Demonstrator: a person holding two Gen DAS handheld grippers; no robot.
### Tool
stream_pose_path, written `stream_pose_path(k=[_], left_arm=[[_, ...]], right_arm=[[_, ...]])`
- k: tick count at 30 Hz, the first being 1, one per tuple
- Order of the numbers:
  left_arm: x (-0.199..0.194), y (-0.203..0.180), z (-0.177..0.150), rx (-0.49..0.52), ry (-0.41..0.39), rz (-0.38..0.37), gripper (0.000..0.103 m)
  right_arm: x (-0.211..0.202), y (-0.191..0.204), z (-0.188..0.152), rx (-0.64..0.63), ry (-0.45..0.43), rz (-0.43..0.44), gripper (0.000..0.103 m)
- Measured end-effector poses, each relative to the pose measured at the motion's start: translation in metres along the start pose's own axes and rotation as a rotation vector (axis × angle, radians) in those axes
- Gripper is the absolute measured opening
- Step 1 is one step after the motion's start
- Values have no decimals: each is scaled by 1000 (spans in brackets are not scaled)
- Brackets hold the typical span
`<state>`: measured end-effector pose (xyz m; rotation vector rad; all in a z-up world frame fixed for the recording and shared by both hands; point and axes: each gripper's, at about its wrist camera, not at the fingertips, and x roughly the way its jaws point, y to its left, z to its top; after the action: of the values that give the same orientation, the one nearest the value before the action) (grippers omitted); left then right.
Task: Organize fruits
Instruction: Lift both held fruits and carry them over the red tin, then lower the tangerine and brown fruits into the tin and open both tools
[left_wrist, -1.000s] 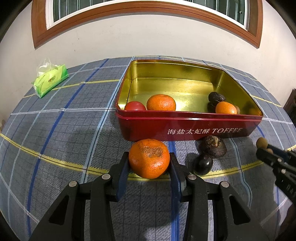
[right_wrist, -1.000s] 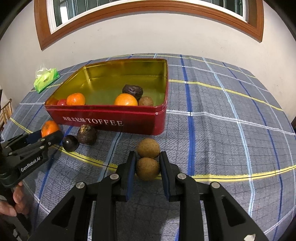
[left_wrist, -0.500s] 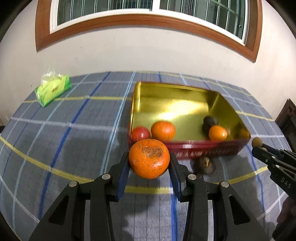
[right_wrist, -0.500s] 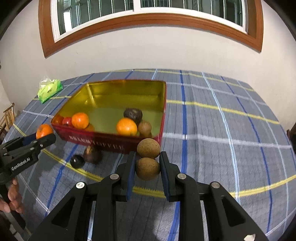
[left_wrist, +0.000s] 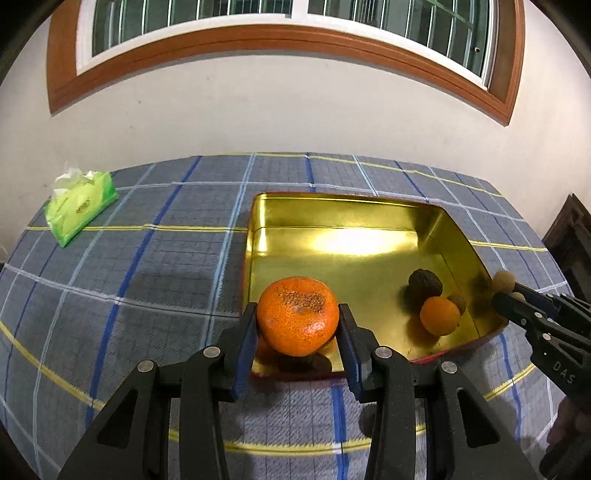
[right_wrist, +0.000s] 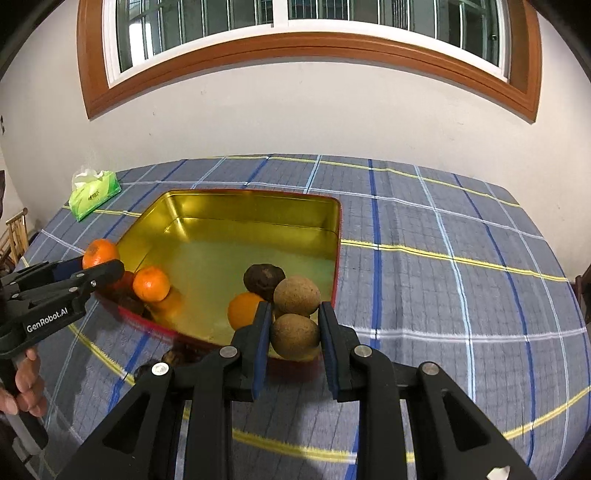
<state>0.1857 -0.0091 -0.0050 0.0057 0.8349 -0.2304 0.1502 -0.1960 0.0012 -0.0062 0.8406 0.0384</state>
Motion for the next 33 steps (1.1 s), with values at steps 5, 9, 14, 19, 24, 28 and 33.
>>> stream_pose_path(k=[5,9,14,19,24,28,33], left_arm=[[13,-6,2,22,19,16,42],[22,-9,3,28,34,26,42],[28,-9,5,32,32,36,42],[28,-9,3,27,30,37,42],[26,-8,1,26,26,38,42],[26,-7,3,19,31,42,43],[25,-9,2,27,37,53,43]], right_arm=[[18,0,3,-7,25,-4,24],[29,0,3,-11,39,-9,24],[36,4,6,-32,35,-24,24],[40,8,7,-36,42,-16,24],[42,9,5,-26,49,-10,24],[42,9,5,-25,52,-10,24],[41,9,4,-28,48,-15,25]])
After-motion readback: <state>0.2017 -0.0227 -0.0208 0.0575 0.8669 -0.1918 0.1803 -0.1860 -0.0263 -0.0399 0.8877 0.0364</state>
